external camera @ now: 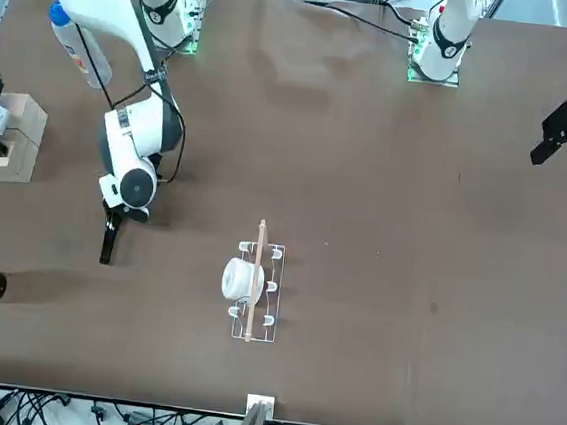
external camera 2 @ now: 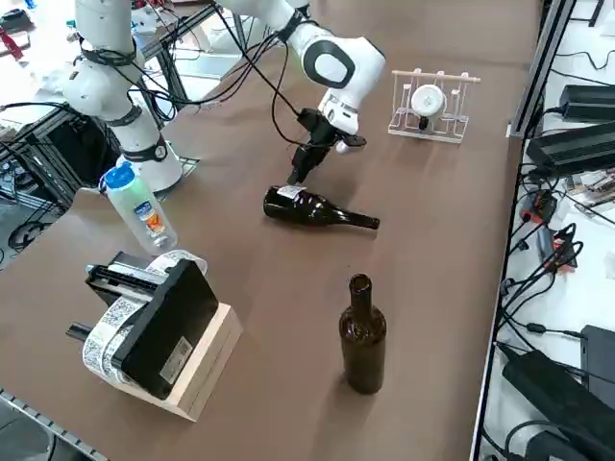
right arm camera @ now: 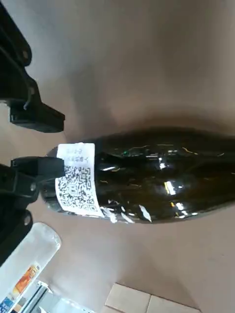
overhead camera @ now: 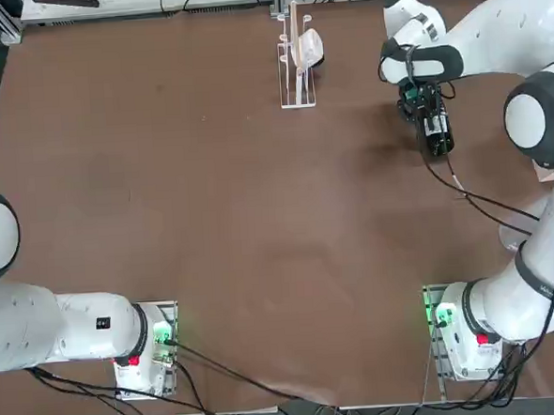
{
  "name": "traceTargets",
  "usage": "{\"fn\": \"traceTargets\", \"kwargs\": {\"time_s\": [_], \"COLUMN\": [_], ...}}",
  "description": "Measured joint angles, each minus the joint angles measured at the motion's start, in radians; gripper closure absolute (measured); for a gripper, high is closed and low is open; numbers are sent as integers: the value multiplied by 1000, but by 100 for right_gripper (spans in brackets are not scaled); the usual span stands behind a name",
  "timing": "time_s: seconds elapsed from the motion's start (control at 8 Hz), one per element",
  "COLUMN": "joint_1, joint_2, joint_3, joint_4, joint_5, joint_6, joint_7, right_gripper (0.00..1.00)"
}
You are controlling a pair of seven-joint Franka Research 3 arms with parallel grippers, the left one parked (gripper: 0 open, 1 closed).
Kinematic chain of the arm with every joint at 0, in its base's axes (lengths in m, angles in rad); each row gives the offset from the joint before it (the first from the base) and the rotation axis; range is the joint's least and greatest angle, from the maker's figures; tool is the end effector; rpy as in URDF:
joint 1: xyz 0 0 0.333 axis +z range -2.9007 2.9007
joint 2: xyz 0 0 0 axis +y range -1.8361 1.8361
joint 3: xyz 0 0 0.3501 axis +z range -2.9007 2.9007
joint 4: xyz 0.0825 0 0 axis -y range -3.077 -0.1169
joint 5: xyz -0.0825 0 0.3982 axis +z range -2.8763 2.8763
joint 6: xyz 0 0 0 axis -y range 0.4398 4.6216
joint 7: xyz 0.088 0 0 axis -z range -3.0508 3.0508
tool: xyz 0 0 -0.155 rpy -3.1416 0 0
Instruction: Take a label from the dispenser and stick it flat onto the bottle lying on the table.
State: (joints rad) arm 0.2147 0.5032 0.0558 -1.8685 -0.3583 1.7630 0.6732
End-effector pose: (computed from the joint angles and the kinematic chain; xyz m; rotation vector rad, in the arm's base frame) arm 0.5592 0.1055 0.1991 2.5429 -0.2827 -0.5327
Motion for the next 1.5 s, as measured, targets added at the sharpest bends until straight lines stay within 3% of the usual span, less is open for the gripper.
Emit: {"fn": "traceTargets", "kwargs": {"time_s": [1.5], "joint_1": [-2], "joint_2": [7], "joint_3": [0], "joint_4": [-34], "joint_5": [-2], "joint_6": [41], "joint_7": [5], "right_gripper": [64]}}
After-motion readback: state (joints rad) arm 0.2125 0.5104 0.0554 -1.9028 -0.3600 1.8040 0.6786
